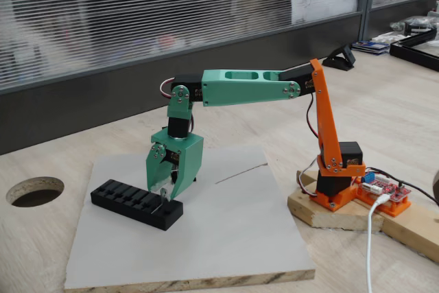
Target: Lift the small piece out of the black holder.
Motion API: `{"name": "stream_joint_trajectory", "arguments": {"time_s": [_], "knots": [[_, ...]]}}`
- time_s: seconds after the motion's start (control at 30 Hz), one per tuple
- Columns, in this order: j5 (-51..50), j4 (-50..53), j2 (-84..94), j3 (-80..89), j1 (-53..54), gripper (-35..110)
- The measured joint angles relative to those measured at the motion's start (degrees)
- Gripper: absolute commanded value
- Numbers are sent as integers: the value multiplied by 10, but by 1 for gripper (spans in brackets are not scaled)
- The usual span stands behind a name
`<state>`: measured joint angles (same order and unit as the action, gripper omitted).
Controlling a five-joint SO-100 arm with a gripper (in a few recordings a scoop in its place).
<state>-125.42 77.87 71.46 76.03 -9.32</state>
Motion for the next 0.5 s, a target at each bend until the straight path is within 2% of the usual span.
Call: {"name": "stream_joint_trajectory", "arguments": {"time_s": [0.5], "knots": [[0, 0, 0, 0, -24, 33]]}}
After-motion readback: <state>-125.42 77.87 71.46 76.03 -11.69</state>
